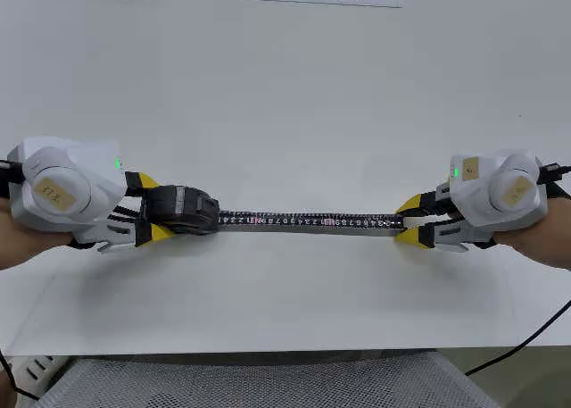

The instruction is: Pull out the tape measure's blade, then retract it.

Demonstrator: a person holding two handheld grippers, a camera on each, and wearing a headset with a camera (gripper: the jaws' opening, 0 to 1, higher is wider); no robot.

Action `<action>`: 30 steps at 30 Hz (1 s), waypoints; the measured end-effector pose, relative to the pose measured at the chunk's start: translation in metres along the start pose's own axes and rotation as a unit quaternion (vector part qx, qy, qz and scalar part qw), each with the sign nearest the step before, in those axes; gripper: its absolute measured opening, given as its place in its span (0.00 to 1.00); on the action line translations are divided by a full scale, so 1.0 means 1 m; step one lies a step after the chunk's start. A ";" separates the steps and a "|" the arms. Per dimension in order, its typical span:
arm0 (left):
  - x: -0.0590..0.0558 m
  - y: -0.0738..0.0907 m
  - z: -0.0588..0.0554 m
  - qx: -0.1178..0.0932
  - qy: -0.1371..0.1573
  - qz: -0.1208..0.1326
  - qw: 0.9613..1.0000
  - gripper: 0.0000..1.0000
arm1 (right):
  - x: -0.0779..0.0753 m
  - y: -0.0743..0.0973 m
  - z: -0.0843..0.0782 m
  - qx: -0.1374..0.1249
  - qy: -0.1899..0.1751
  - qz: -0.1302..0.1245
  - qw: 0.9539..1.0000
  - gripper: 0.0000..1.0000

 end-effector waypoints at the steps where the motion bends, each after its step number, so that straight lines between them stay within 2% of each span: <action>1: 0.000 0.000 0.000 -0.001 0.002 0.000 1.000 0.29 | 0.001 0.000 0.000 0.000 -0.001 0.001 1.000 0.17; 2: -0.003 0.001 0.003 -0.013 0.021 -0.005 1.000 0.31 | 0.001 0.000 0.000 -0.001 -0.001 0.000 1.000 0.18; 4: -0.001 0.002 0.003 -0.013 0.019 -0.002 1.000 0.32 | 0.000 0.001 0.001 -0.002 0.000 -0.003 1.000 0.17; 5: -0.001 0.003 0.003 -0.009 0.005 0.004 1.000 0.32 | 0.001 0.001 0.002 -0.009 -0.005 -0.003 1.000 0.17; 8: -0.002 0.004 0.004 -0.010 0.014 0.003 1.000 0.33 | 0.000 0.001 0.002 -0.010 -0.004 -0.006 1.000 0.19; 18: -0.002 0.004 0.003 -0.010 0.020 0.006 1.000 0.36 | -0.001 0.005 0.005 -0.023 -0.015 -0.014 1.000 0.22; 20: -0.004 0.004 0.002 -0.008 0.035 0.004 0.999 0.39 | -0.001 0.006 0.007 -0.033 -0.029 -0.021 0.999 0.24; 23: -0.004 0.005 0.004 -0.017 0.045 0.011 0.999 0.42 | 0.000 0.007 0.010 -0.044 -0.057 -0.032 0.997 0.30; 26: -0.004 0.007 0.006 -0.025 0.066 0.022 0.997 0.48 | 0.003 0.006 0.010 -0.050 -0.068 -0.041 0.996 0.34; 30: -0.002 0.012 0.007 -0.037 0.085 0.035 0.995 0.50 | 0.004 0.009 0.015 -0.063 -0.082 -0.055 0.993 0.38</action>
Point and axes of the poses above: the centre of the closed fingertips' face, and the gripper's own axes: y roughly backward along the fingers, x roughly to its left, z roughly out of its top, the point moved 4 cm from there along y, roughly backward along the fingers, and after that the axes turned 5 degrees about -x, right-handed, at the moved point
